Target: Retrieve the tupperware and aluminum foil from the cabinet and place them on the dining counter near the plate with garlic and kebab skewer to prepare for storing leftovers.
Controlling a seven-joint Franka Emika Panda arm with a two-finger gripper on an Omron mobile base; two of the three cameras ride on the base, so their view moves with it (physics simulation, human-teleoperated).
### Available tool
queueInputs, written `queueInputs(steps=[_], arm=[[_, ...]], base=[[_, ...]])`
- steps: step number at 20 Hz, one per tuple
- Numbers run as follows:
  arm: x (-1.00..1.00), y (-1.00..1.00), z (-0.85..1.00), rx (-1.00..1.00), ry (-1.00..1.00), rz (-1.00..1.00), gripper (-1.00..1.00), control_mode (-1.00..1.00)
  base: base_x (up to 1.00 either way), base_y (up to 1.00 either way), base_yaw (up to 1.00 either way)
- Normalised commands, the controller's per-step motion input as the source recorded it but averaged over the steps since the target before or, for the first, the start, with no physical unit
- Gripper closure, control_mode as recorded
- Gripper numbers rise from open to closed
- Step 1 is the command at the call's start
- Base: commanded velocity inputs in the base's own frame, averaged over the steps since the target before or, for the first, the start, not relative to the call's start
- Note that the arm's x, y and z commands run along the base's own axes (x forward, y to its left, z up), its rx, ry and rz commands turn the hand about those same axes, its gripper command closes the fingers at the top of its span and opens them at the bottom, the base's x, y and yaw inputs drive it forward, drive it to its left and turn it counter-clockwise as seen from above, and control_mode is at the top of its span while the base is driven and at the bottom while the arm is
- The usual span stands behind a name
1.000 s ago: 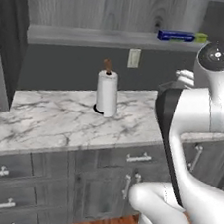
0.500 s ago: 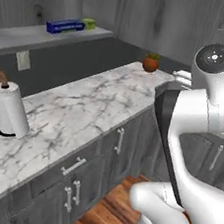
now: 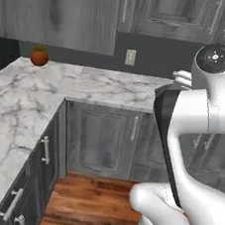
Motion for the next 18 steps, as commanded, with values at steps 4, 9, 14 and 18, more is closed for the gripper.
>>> queueInputs(steps=[4, 9, 14, 18], arm=[[0.00, 0.00, 0.00, 0.00, 0.00, 0.00, 1.00, 1.00], [0.00, 0.00, 0.00, 0.00, 0.00, 0.00, 1.00, 1.00], [0.00, 0.00, 0.00, 0.00, 0.00, 0.00, 1.00, 1.00], [0.00, 0.00, 0.00, 0.00, 0.00, 0.00, 1.00, 1.00]], base=[[0.00, 0.18, -0.99], [0.00, 0.16, -0.99], [0.00, 0.08, -0.95], [0.01, 0.00, -0.81]])
